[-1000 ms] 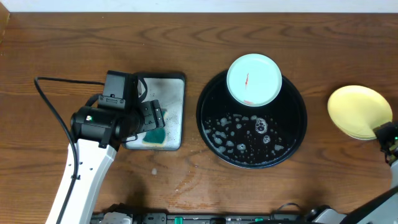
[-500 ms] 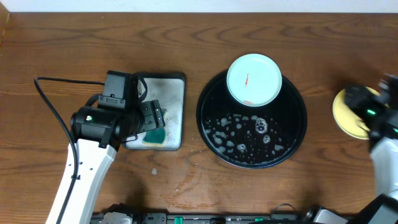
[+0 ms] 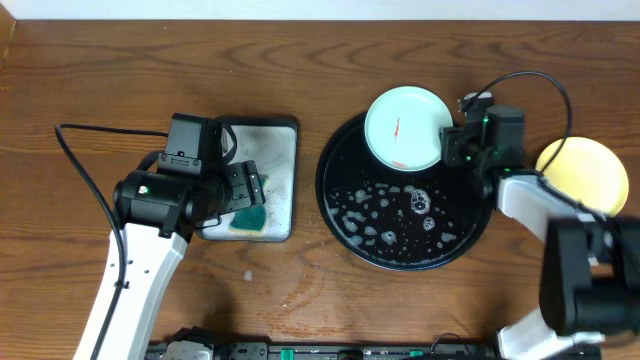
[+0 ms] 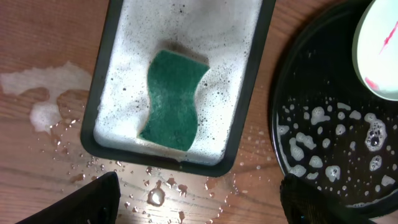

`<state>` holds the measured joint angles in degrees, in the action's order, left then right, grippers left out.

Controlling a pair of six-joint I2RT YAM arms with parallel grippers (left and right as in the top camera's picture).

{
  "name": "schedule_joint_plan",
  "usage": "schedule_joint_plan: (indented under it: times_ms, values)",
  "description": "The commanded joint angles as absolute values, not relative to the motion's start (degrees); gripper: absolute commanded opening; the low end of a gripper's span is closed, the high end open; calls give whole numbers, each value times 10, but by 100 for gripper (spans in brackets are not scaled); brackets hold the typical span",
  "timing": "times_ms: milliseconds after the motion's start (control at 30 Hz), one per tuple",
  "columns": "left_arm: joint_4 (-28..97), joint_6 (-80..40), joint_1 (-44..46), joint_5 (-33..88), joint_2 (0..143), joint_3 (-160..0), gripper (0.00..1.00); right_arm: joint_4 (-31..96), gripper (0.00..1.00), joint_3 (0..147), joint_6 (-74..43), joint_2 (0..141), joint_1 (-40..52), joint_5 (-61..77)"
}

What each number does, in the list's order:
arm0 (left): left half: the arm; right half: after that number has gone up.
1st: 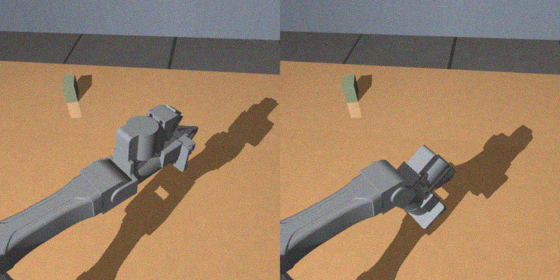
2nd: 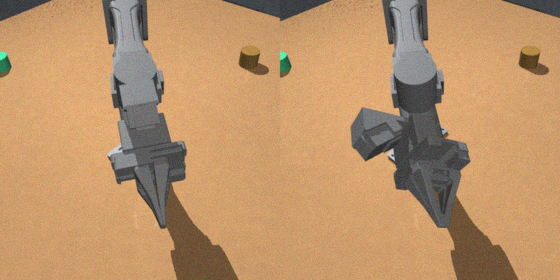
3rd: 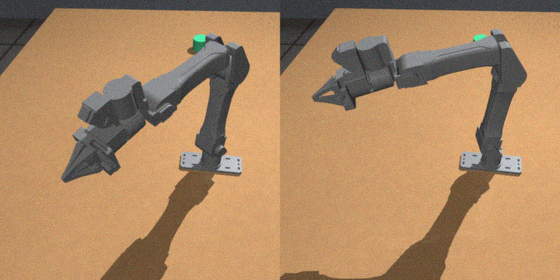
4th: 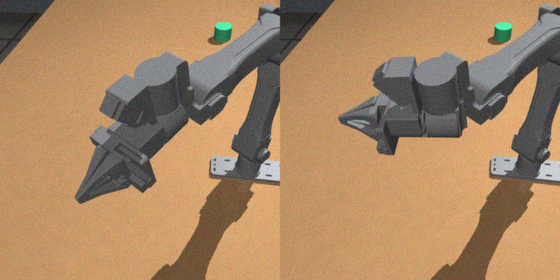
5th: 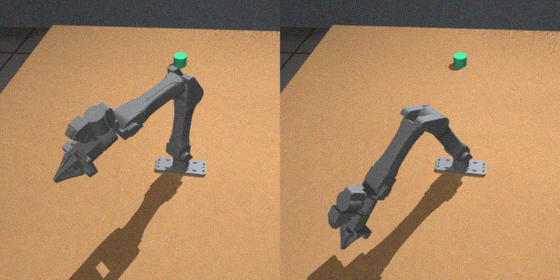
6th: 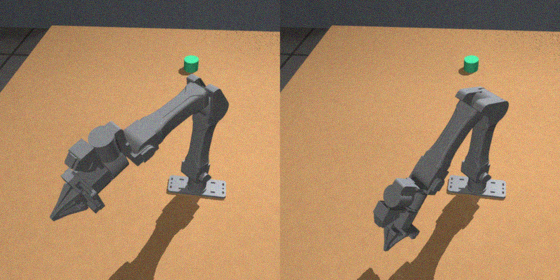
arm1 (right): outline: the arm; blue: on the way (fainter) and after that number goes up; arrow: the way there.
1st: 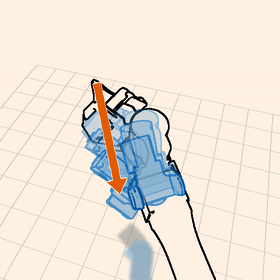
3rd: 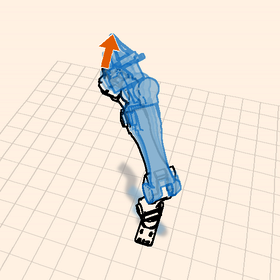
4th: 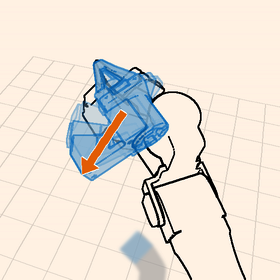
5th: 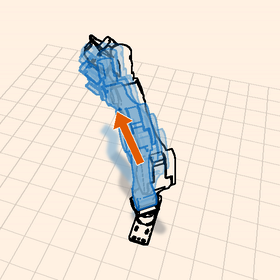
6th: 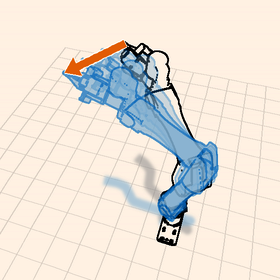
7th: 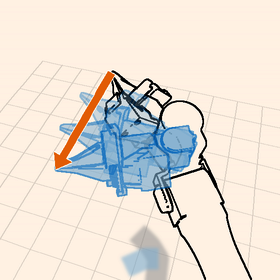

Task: Clean dirty plates on tray and stack at the side
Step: 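Drag the remaining green plate to the tray center with the right gripper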

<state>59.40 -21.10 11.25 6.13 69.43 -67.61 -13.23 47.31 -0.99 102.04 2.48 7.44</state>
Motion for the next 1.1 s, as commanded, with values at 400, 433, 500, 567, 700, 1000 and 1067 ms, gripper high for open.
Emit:
schedule_joint_plan:
  times_ms: [400,433,500,567,700,1000,1067]
  values:
    - [595,-208,110,67,695,-680,83,-103,1,488,-145,1025,29,114]
    - [595,-208,110,67,695,-680,83,-78,1,488,-144,1003,30,114]
    - [595,-208,110,67,695,-680,83,5,1,488,-135,933,30,114]
    - [595,-208,110,67,695,-680,83,66,1,488,-130,887,30,114]
    - [595,-208,110,67,695,-680,83,210,1,488,-133,824,34,114]
    - [595,-208,110,67,695,-680,83,339,1,435,-223,836,69,103]
    - [595,-208,110,67,695,-680,83,305,1,423,-224,839,72,103]
